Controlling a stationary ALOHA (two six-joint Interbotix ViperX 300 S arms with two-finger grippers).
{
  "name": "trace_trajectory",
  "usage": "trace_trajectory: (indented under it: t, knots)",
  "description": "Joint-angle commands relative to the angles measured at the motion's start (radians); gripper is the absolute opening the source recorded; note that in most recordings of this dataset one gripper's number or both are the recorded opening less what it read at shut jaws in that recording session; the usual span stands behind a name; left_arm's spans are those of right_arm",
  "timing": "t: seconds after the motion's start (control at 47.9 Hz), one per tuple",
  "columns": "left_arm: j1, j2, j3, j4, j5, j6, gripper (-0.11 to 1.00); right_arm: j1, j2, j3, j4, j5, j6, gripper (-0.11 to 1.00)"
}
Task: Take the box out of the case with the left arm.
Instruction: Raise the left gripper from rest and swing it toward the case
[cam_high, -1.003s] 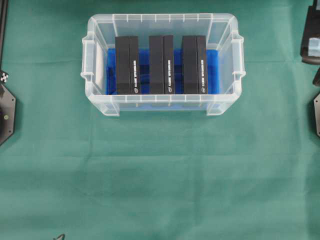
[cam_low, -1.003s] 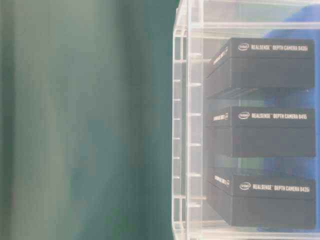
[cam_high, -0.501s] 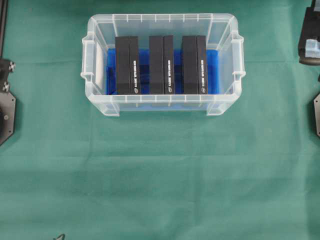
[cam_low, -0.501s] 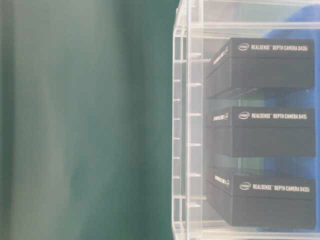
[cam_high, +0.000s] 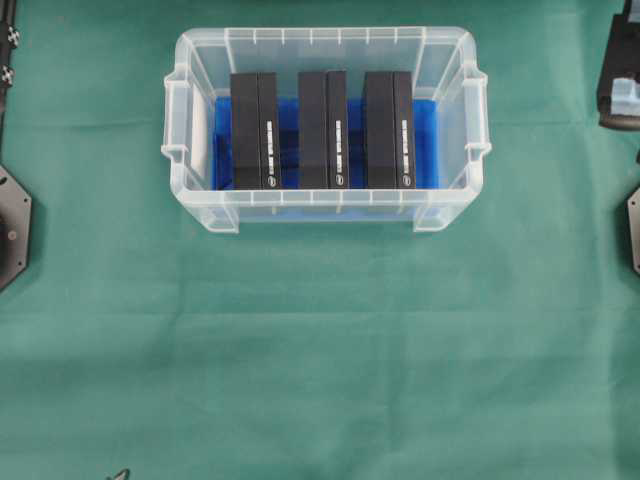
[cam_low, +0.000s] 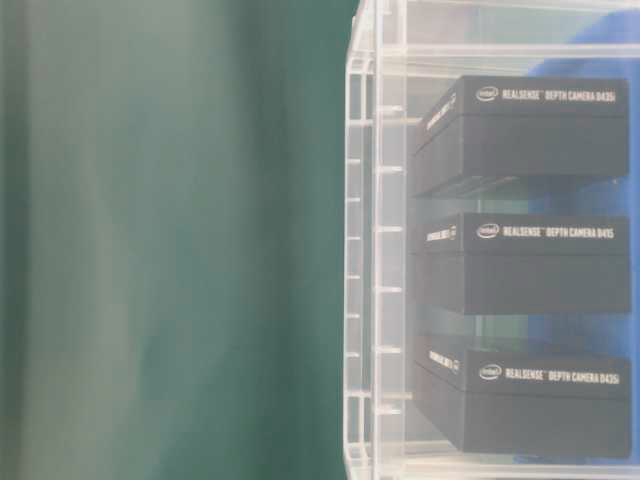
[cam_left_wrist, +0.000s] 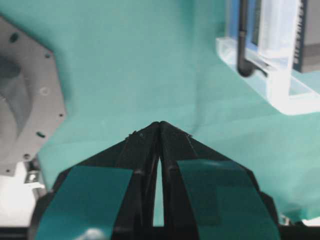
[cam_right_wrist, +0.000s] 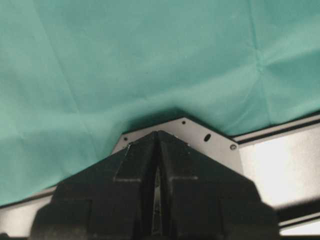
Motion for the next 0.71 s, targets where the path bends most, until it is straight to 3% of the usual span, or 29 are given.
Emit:
trace_trajectory:
  t: [0.0, 0.334, 0.522, 0.606, 0.69]
  knots:
    - [0.011, 0.002, -0.026, -0.002, 0.014, 0.003, 0.02, -0.002, -0.005, -0.025, 0.002, 0.003, 0.0, 0.01]
    - [0.008, 0.002, -0.026, -0.021, 0.043, 0.012, 0.02, -0.002, -0.005, -0.025, 0.002, 0.041, 0.0, 0.01]
    - [0.002, 0.002, -0.025, -0.021, 0.028, 0.066, 0.04, -0.002, -0.005, -0.025, 0.0, 0.04, 0.0, 0.01]
    - [0.002, 0.002, -0.026, -0.021, 0.021, 0.075, 0.12, -0.002, -0.005, -0.023, 0.0, 0.041, 0.0, 0.01]
    - [0.002, 0.002, -0.026, -0.021, 0.02, 0.067, 0.3, -0.002, -0.005, -0.025, 0.0, 0.038, 0.0, 0.01]
